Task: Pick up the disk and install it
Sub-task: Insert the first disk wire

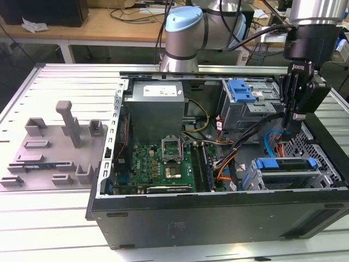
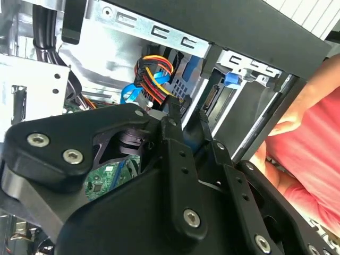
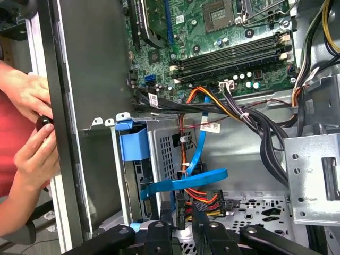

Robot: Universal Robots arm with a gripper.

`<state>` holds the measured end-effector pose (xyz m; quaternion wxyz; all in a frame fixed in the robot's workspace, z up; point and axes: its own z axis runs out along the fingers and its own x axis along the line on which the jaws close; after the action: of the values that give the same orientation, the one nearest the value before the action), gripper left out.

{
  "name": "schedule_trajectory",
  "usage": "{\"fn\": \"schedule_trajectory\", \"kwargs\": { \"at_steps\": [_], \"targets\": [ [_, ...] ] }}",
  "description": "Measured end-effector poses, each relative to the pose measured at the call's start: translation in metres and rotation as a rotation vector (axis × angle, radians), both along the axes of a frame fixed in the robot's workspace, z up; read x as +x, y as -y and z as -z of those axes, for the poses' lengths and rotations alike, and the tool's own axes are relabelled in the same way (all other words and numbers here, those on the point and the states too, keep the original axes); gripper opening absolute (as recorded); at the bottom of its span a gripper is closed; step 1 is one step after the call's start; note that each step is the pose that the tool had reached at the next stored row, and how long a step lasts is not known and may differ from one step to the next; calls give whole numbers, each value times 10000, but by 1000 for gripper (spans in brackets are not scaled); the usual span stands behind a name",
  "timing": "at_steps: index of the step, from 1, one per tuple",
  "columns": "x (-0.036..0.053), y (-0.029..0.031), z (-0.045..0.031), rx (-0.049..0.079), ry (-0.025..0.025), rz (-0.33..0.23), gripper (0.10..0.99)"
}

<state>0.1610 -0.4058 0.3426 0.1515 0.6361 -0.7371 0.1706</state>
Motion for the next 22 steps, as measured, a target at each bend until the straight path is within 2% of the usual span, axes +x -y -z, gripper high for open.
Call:
{"fn": "schedule_trajectory", "kwargs": {
  "at_steps": [3, 7, 8, 10, 11, 15, 22],
  "targets": [
    [2, 0, 24, -12, -46, -2, 290],
    [29, 0, 56, -44, -199, -1, 290],
    [47, 0, 61, -59, -269, -9, 290],
    [57, -1, 67, -75, -312, -21, 290],
    [58, -4, 72, -112, -326, -26, 290],
    [58, -12, 86, -161, -329, -34, 290],
    [58, -15, 89, -170, -329, -33, 290]
  ]
}}
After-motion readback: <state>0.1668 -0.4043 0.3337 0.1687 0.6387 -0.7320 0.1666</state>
